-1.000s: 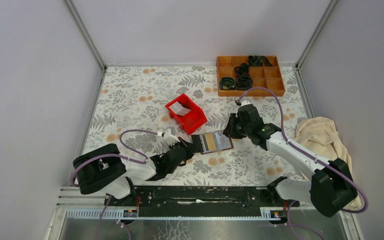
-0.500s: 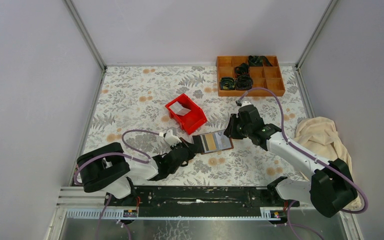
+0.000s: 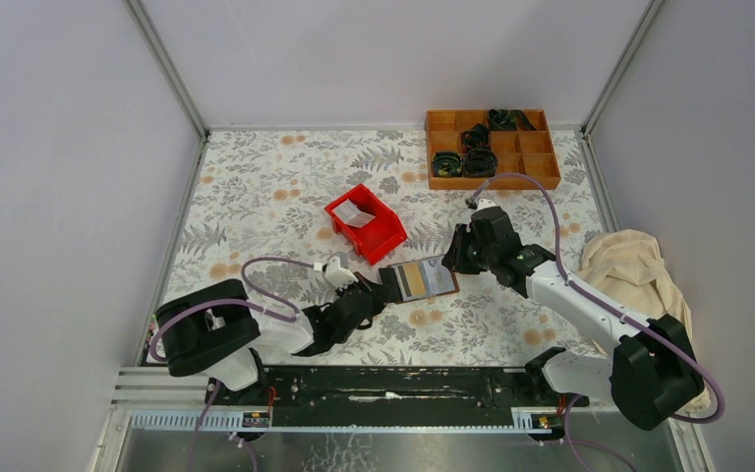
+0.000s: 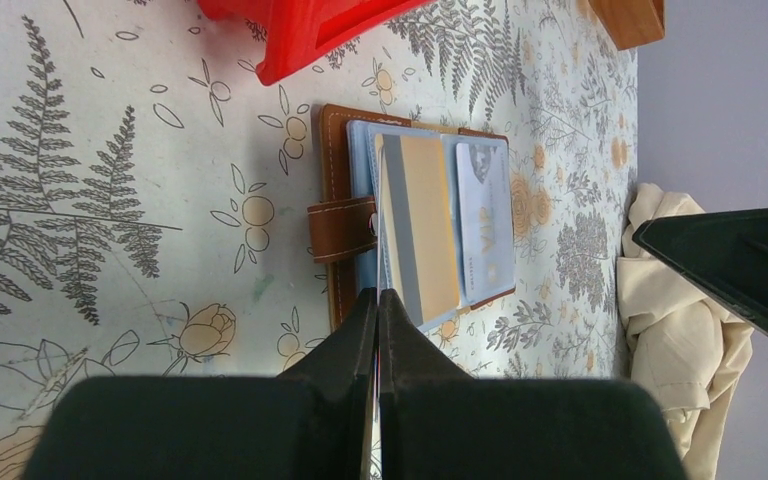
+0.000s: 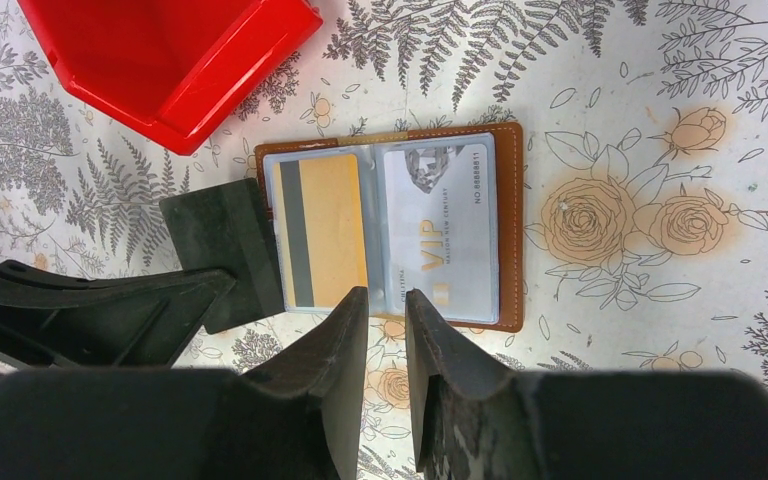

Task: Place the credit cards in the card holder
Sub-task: Turn over the card slot in the card holder.

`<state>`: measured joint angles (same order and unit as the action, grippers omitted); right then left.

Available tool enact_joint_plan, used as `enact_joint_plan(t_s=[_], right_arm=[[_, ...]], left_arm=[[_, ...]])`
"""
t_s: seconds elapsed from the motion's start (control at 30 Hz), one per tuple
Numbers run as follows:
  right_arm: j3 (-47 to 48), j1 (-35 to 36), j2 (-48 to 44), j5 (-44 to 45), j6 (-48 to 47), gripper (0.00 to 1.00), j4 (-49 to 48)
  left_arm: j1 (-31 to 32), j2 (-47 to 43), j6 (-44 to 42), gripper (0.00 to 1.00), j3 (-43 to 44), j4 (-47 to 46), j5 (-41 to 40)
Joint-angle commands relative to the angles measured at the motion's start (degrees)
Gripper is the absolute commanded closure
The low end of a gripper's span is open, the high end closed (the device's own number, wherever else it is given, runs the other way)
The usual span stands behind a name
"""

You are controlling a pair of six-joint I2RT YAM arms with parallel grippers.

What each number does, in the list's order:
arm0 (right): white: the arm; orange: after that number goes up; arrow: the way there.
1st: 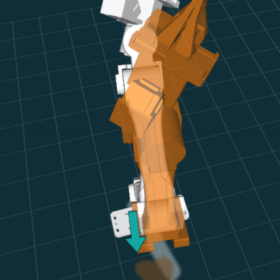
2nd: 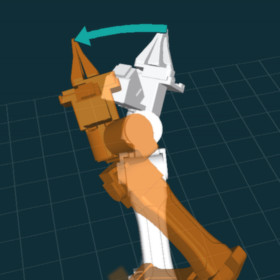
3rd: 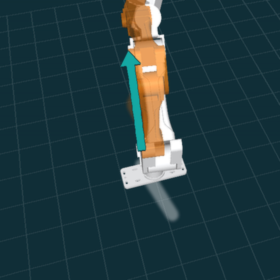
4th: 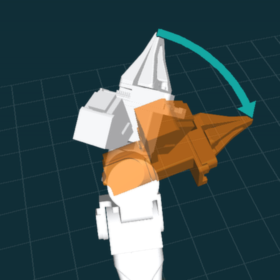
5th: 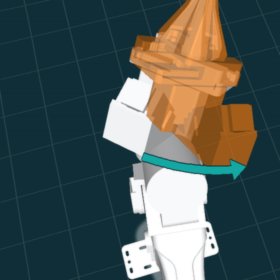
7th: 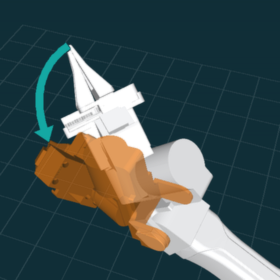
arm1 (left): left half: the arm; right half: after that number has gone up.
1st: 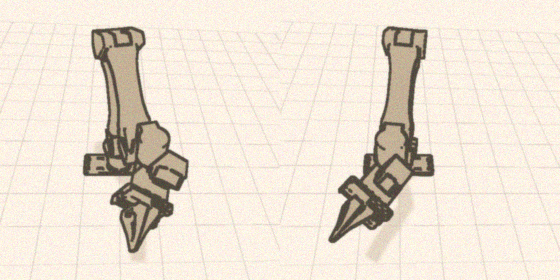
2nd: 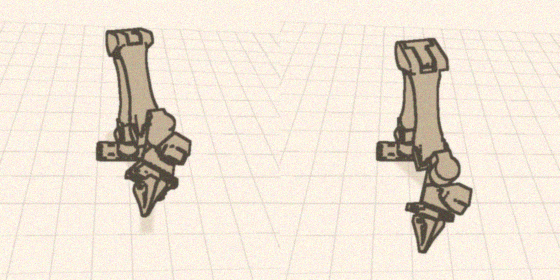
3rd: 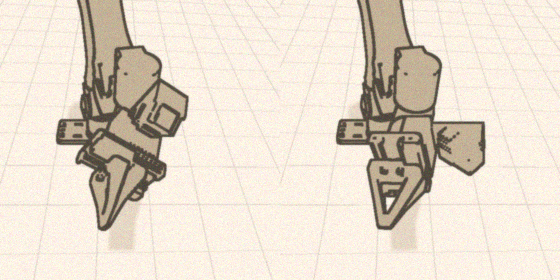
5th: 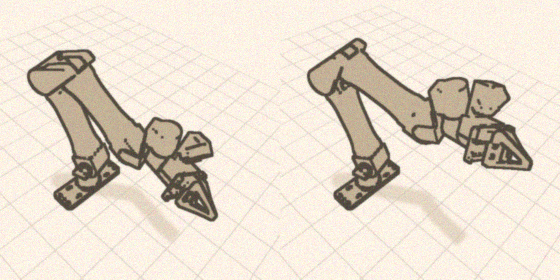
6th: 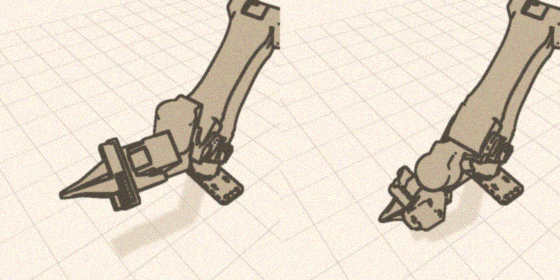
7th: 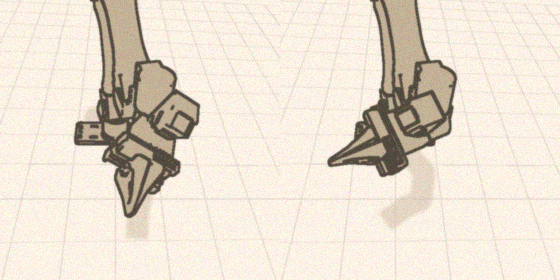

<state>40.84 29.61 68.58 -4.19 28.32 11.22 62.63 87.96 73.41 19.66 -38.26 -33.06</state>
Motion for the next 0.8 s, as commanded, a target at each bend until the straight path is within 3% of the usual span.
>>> enact_joint_plan(t_s=[0.0, 0.77], right_arm=[[-0.23, -0.55, -1.52, -0.99, -0.98, 0.73, -1.92], [0.07, -0.62, -0.99, -1.29, -0.98, 0.73, -2.04]], left_arm=[[0.67, -1.64, 1.01, 1.0, -0.68, 0.31, -3.79], [1.06, -1.06, 1.57, 1.0, -0.53, -0.1, -4.07]])
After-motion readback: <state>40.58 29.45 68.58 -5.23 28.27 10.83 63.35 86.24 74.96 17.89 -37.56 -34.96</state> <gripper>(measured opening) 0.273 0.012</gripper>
